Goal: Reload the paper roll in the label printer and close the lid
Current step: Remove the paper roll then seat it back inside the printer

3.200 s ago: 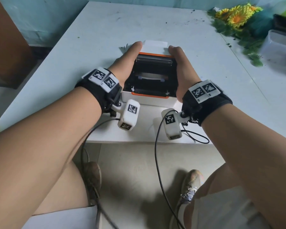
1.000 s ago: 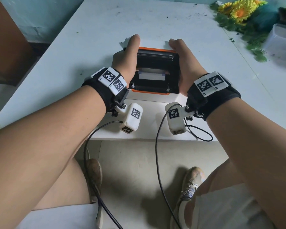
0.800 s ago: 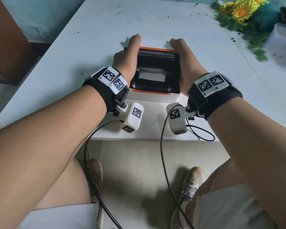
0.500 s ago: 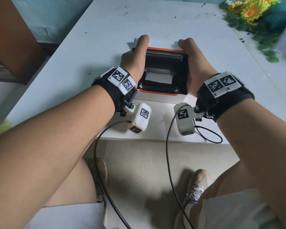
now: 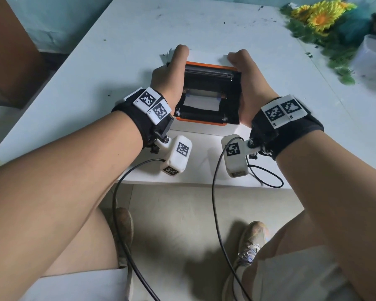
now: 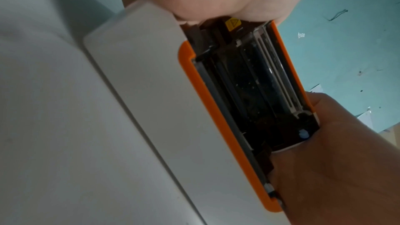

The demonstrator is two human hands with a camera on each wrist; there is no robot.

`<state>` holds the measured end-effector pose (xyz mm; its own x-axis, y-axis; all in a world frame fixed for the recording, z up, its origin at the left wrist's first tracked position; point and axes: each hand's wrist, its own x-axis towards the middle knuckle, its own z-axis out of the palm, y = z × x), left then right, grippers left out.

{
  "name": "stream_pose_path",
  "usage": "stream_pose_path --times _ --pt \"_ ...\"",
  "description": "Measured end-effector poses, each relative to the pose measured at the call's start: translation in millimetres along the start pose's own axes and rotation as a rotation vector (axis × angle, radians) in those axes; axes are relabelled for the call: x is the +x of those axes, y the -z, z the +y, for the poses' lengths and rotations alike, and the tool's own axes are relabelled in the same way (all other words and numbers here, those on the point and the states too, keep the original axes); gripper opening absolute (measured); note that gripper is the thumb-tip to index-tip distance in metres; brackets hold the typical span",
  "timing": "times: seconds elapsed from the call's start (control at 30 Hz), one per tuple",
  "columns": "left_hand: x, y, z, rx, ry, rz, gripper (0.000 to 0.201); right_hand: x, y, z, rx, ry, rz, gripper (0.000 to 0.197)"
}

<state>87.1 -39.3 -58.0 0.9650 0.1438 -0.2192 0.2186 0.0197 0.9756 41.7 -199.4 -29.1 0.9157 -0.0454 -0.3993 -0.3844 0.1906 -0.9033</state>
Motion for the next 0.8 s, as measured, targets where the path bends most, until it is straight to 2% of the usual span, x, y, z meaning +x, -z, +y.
stream_pose_path --times 0.3,0.8 --pt "0.7 -2.8 -1.3 0.017 -0.037 0.08 0.049 2.4 0.9 0.3 -0.013 0.022 0.038 0.036" --pt "2.9 -2.0 -3.4 0.027 -0.06 0.074 0.049 13.1 2.3 6.5 -0.032 0.028 0.056 0.038"
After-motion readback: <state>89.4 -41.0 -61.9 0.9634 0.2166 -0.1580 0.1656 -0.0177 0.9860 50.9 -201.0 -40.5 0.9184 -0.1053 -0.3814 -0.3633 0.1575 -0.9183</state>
